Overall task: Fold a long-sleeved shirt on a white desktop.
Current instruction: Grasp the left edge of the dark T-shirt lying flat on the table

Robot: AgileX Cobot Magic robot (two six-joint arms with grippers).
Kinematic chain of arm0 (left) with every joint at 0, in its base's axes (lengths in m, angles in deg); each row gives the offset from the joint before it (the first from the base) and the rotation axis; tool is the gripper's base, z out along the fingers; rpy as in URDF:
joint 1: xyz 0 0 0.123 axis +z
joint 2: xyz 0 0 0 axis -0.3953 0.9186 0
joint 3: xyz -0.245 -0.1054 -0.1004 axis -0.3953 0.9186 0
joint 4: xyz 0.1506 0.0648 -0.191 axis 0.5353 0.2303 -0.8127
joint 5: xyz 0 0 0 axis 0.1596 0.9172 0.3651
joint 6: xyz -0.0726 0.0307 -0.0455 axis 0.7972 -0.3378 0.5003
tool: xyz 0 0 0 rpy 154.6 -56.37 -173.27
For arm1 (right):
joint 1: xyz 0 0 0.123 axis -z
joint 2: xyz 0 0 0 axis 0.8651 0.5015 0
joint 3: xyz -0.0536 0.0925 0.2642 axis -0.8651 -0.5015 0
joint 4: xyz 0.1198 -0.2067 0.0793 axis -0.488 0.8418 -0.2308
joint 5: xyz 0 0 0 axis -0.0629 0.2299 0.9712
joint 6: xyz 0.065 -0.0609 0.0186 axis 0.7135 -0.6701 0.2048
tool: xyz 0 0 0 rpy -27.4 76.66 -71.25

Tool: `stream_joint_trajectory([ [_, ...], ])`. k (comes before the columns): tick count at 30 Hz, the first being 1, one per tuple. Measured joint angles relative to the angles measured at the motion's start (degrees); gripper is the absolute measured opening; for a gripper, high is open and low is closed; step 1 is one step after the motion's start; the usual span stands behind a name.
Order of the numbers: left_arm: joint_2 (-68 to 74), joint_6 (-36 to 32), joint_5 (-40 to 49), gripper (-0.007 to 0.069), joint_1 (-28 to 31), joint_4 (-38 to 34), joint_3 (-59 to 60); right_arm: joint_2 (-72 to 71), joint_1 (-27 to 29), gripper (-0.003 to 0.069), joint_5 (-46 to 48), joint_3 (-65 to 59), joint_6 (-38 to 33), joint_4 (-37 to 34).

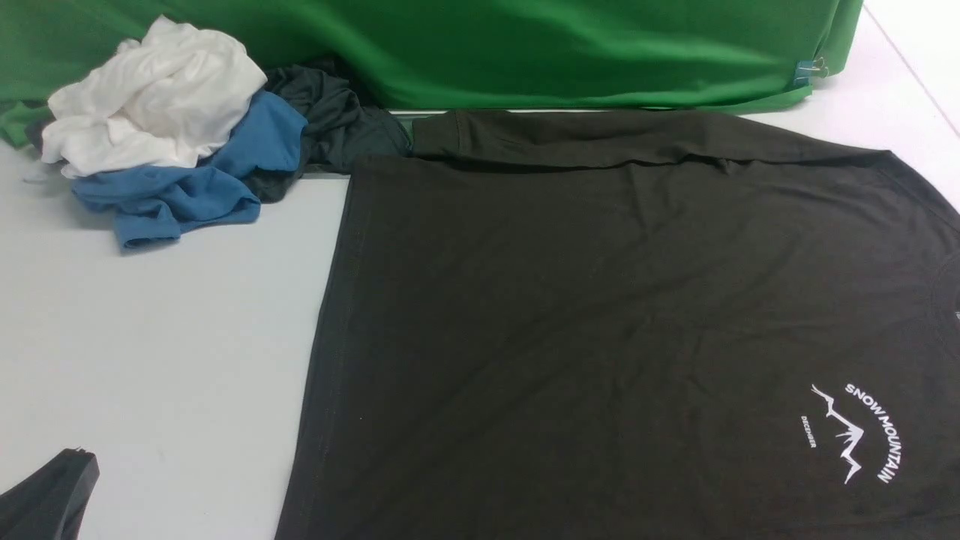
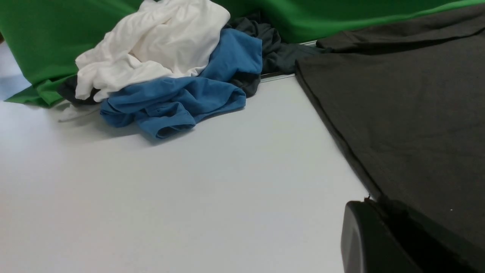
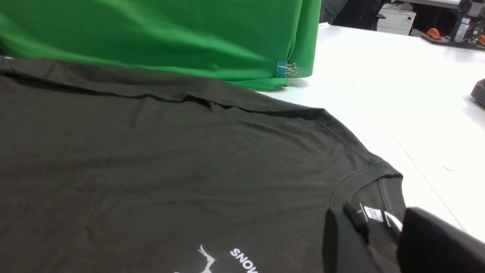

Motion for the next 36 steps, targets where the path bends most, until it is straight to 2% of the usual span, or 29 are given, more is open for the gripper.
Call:
stream_joint_trajectory([
  [11, 0.0, 0.2, -2.2, 0.0024, 0.0, 0.1, 0.0, 0.0, 0.0, 0.0242, 0.0, 0.0, 0.0, 0.0],
  [13, 0.0, 3.2, -7.7, 0.0024, 0.0, -5.5, 0.0, 0.0, 0.0, 0.0242, 0.0, 0.0, 0.0, 0.0],
  [17, 0.0, 12.5, -19.2, 0.0024, 0.0, -23.4, 0.0, 0.0, 0.0, 0.0241, 0.0, 0.0, 0.0, 0.0],
  [18, 0.0, 13.8, -21.1, 0.0024, 0.0, -25.7, 0.0, 0.0, 0.0, 0.0242, 0.0, 0.0, 0.0, 0.0],
  [23, 0.0, 17.2, -25.5, 0.0024, -0.1, -25.5, 0.0, 0.0, 0.0, 0.0242, 0.0, 0.0, 0.0, 0.0],
  [25, 0.0, 22.6, -20.2, 0.0024, -0.8, -23.4, -0.9, 0.0, 0.0, 0.0242, 0.0, 0.0, 0.0, 0.0],
  [28, 0.0, 22.7, -11.9, 0.0024, -3.0, -21.6, -4.6, 0.0, 0.0, 0.0242, 0.0, 0.0, 0.0, 0.0],
  [33, 5.6, 9.3, -3.1, 0.0024, -10.4, -21.6, -16.9, 0.0, 0.0, 0.0241, 0.0, 0.0, 0.0, 0.0],
  [36, 15.1, 3.7, 5.6, 0.0024, -14.9, -21.3, -24.4, 0.0, 0.0, 0.0241, 0.0, 0.0, 0.0, 0.0],
])
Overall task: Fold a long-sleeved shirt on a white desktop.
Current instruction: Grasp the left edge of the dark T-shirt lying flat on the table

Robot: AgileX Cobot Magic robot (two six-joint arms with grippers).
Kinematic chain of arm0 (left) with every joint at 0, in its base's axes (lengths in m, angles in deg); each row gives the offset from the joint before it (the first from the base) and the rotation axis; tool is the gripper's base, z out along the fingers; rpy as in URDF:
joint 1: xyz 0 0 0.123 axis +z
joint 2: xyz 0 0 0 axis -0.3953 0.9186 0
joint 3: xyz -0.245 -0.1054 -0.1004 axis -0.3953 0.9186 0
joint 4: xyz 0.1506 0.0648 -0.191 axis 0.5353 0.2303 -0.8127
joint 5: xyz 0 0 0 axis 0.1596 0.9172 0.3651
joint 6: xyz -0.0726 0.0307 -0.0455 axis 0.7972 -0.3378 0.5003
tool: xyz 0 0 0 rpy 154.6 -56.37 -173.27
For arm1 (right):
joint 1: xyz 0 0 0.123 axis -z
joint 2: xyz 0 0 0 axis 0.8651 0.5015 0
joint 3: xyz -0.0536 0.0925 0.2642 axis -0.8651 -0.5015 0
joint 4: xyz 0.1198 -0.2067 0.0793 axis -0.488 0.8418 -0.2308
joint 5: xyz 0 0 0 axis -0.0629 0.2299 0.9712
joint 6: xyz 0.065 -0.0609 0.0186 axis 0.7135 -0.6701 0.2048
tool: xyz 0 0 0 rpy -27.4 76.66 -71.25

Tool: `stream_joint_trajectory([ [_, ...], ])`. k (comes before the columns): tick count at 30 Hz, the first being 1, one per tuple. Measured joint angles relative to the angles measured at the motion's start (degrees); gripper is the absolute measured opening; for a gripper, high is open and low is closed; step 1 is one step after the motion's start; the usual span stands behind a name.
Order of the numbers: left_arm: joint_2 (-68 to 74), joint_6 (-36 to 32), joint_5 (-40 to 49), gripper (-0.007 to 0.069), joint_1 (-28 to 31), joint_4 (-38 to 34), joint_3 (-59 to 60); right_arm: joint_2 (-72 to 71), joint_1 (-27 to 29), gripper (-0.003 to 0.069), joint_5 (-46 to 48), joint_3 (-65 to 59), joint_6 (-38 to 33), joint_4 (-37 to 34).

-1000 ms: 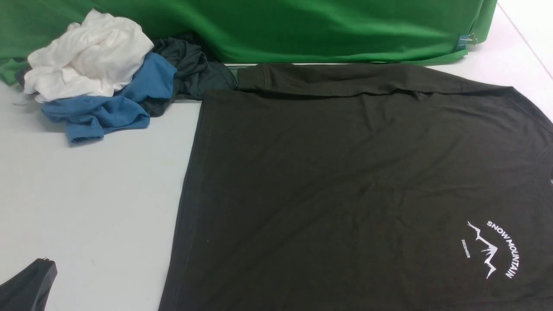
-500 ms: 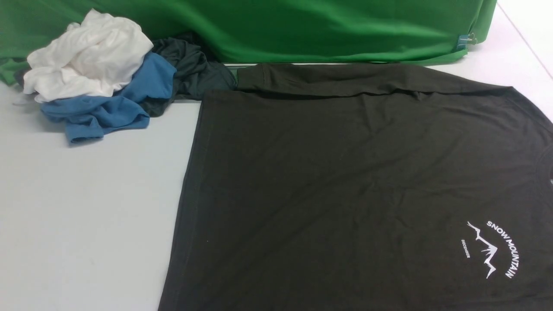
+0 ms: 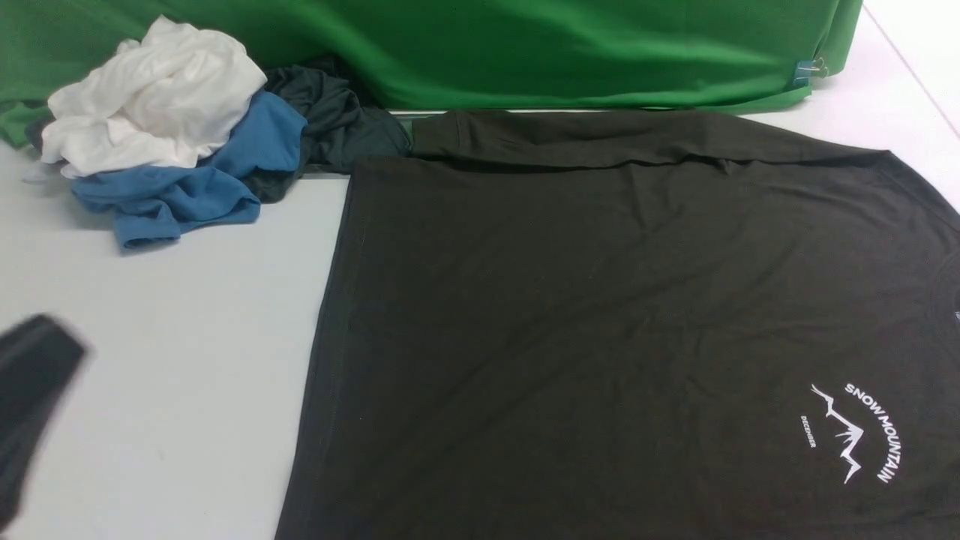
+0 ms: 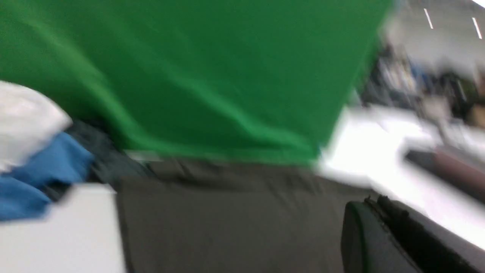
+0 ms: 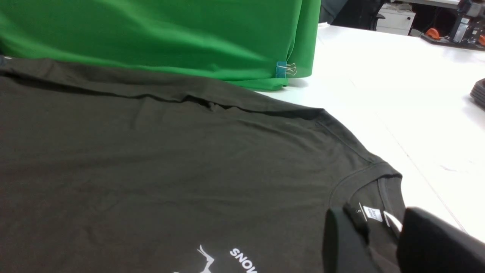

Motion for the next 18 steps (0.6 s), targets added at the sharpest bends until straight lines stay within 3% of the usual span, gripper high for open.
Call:
stream_joint_trajectory([
  [2, 4.6, -1.4, 4.9, 0.0024, -1.6, 0.4, -2.4, 0.0, 0.0, 0.0241, 0.0, 0.0, 0.0, 0.0],
  [3, 11.8, -3.4, 12.7, 0.0024, -3.6, 1.5, -6.3, 0.0, 0.0, 0.0241, 0.0, 0.0, 0.0, 0.0],
  [5, 18.8, -6.2, 19.8, 0.0024, -4.9, 3.8, -9.9, 0.0, 0.0, 0.0241, 0.0, 0.0, 0.0, 0.0],
  [9, 30.5, -10.2, 27.0, 0.0024, -5.3, 5.8, -14.4, 0.0, 0.0, 0.0241, -1.8, 0.0, 1.8, -1.7],
  [11, 36.5, -14.8, 32.5, 0.0024, -6.2, 5.2, -15.6, 0.0, 0.0, 0.0241, -6.0, 0.0, 9.7, -8.7],
  [14, 40.5, -18.0, 35.8, 0.0024, -8.3, 3.8, -15.8, 0.0, 0.0, 0.0241, -9.7, 0.0, 17.2, -13.6],
  [16, 44.0, -21.1, 36.9, 0.0024, -13.0, 3.5, -15.9, 0.0, 0.0, 0.0241, -13.9, 0.0, 25.2, -17.0],
  [18, 46.2, -21.9, 36.5, 0.0024, -16.7, 4.6, -16.0, 0.0, 0.0, 0.0237, -15.4, 0.0, 28.5, -18.2],
])
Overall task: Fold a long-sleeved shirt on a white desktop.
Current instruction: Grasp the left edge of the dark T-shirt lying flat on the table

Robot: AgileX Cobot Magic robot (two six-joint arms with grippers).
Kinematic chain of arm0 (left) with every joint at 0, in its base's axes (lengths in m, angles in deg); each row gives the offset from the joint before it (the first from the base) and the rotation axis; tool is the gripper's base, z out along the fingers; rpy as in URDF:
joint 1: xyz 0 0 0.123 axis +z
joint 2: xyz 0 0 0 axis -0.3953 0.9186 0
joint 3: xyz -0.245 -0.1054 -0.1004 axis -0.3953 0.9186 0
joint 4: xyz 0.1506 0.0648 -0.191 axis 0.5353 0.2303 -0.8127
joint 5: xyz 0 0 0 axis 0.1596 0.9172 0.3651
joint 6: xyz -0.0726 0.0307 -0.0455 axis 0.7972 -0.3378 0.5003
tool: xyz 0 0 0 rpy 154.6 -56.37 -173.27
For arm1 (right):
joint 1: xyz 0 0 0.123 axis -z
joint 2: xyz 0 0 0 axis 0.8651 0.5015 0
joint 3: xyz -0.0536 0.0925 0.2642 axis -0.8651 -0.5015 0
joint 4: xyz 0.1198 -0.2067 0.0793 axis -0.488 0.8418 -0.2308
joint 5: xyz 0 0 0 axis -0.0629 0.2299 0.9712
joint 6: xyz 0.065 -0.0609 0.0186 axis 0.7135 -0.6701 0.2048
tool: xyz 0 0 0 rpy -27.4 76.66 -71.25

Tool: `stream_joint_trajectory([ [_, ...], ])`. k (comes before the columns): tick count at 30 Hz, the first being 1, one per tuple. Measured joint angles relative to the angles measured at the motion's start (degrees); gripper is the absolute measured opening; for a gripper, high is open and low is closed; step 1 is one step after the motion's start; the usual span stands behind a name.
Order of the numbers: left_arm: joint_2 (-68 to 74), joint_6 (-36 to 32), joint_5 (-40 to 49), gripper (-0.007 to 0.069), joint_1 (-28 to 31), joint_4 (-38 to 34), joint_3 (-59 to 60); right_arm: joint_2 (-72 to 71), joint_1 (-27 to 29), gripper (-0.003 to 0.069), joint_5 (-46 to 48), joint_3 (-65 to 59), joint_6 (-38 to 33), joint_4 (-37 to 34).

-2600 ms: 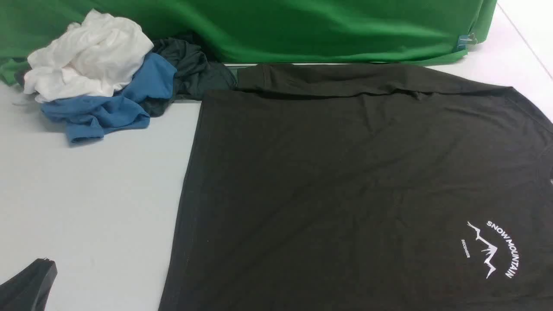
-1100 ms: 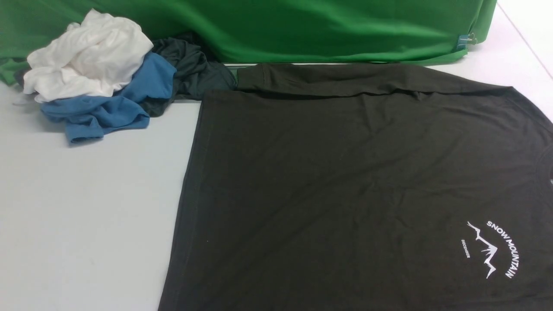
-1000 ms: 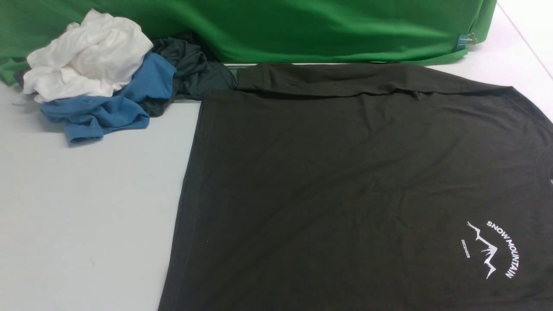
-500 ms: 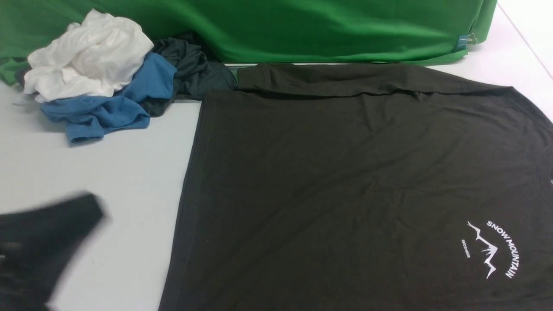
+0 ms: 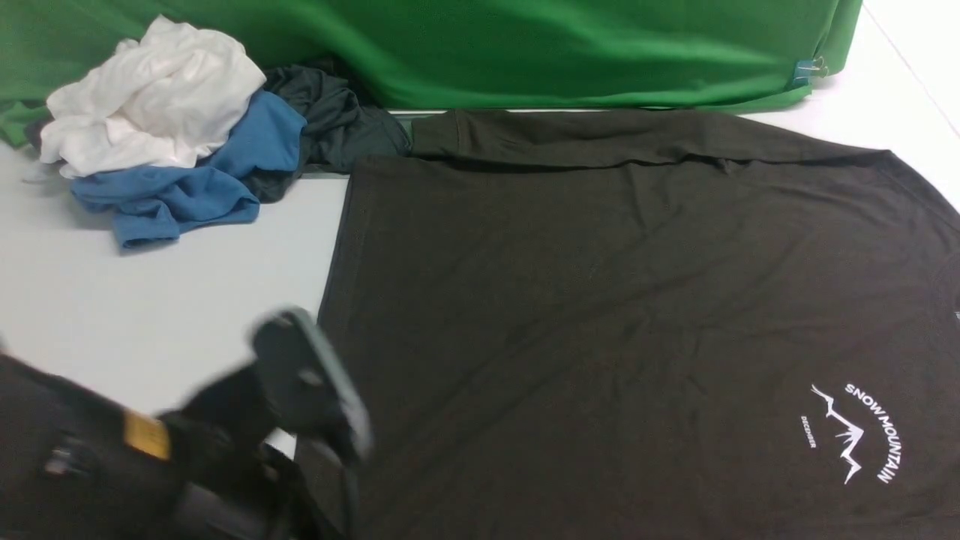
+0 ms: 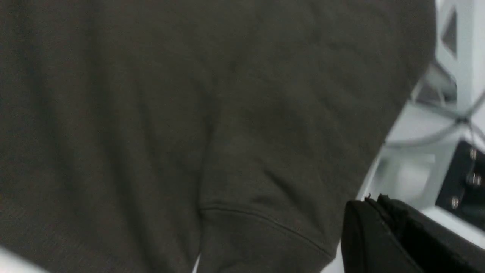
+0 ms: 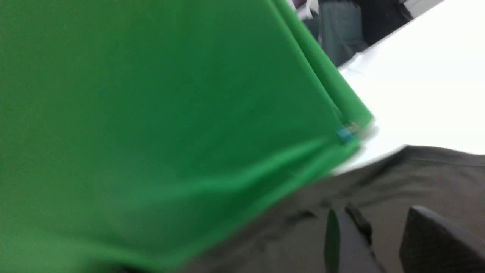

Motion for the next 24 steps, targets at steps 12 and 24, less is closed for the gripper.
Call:
stream_joint_trajectory([
  [12, 14.6, 1.4, -5.8, 0.0104, -9.7, 4.8, -0.2, 17.7, -24.6, 0.0135, 44.6, 35.4, -28.7, -1.5],
  [24, 27.0, -4.8, -13.3, 0.036, -1.6, 8.8, -0.2, 23.5, -49.8, 0.0145, 46.4, 43.5, -34.5, -1.0],
])
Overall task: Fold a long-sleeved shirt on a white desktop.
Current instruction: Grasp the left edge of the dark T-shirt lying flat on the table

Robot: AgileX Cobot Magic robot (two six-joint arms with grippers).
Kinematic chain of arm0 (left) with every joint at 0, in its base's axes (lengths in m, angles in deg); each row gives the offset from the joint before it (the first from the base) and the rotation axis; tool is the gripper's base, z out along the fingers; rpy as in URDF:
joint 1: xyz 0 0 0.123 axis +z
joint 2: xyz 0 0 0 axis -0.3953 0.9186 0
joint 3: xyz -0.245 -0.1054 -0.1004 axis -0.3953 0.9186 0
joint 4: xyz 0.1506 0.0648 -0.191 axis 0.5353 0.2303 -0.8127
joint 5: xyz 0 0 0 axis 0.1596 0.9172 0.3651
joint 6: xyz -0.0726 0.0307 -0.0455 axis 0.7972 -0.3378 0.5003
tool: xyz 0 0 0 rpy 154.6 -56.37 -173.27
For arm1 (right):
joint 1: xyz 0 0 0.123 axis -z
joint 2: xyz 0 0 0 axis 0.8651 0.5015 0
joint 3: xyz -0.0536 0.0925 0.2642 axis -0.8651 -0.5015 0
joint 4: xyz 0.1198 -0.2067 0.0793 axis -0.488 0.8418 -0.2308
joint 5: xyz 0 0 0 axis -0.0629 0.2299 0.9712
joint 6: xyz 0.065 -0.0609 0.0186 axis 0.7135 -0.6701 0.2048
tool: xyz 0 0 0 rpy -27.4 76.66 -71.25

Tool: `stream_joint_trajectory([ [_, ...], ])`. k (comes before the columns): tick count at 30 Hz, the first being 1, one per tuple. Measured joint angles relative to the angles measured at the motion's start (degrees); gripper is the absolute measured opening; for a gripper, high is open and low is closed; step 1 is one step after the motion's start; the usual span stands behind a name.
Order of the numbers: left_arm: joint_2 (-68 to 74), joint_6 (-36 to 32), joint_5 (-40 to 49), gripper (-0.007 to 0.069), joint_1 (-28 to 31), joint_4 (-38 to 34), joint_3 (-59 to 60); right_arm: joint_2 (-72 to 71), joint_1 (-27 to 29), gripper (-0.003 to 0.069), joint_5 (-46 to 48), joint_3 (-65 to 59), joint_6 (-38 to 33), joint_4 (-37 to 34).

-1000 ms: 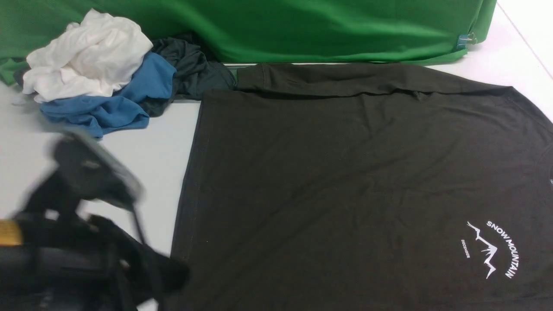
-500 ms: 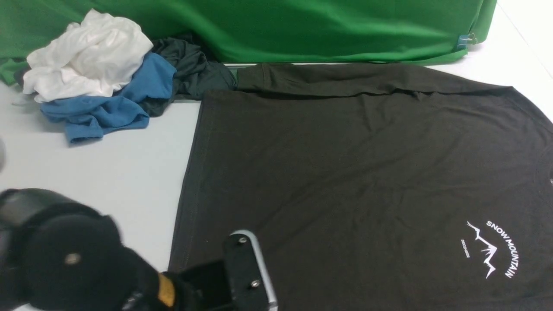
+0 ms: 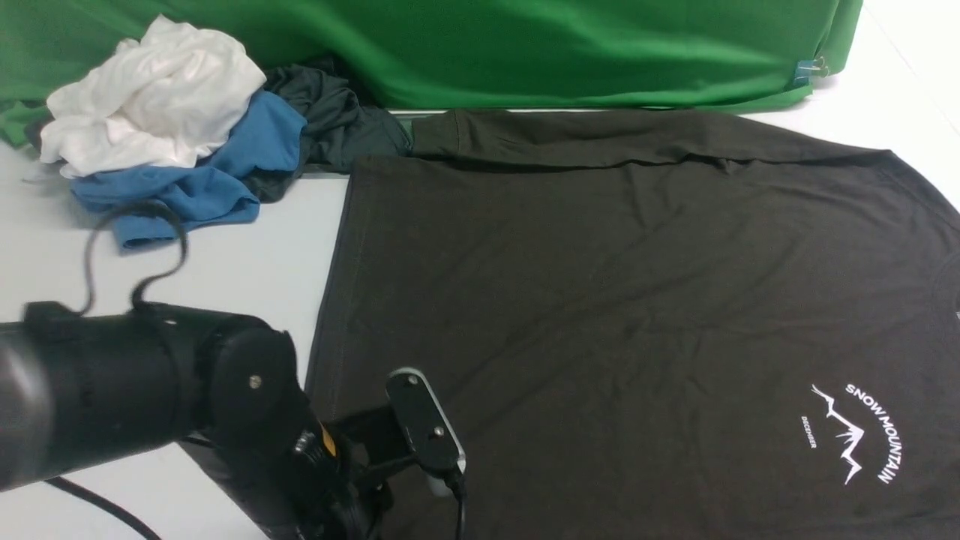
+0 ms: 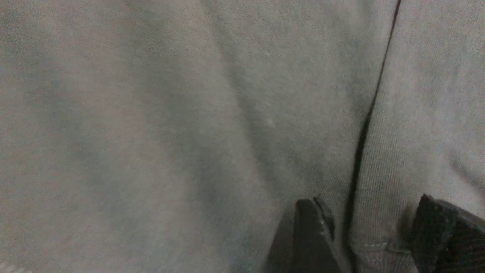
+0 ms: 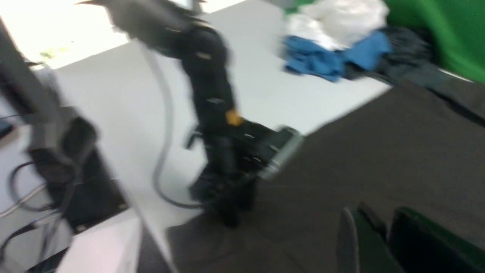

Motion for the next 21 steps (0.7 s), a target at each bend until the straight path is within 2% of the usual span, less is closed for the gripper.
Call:
stream_joint_trajectory([
  [5, 0.7, -4.2, 0.6, 0.0299, 0.0, -2.7, 0.0, 0.0, -3.6, 0.0146, -0.2, 0.0, 0.0, 0.2],
  [12, 0.7, -6.1, 4.6, 0.0246, 0.0, -4.8, 0.0, 0.0, -4.3, 0.0147, -1.4, 0.0, -0.4, 0.4],
  [17, 1.1, -5.3, 3.5, 0.0271, 0.0, -3.7, 0.0, 0.0, -4.3, 0.0147, -2.5, 0.0, -0.5, 0.4],
  [21, 2.5, -4.2, 3.1, 0.0355, 0.0, -3.5, -0.1, 0.0, -4.3, 0.0147, -3.1, -0.2, -0.6, 0.4],
])
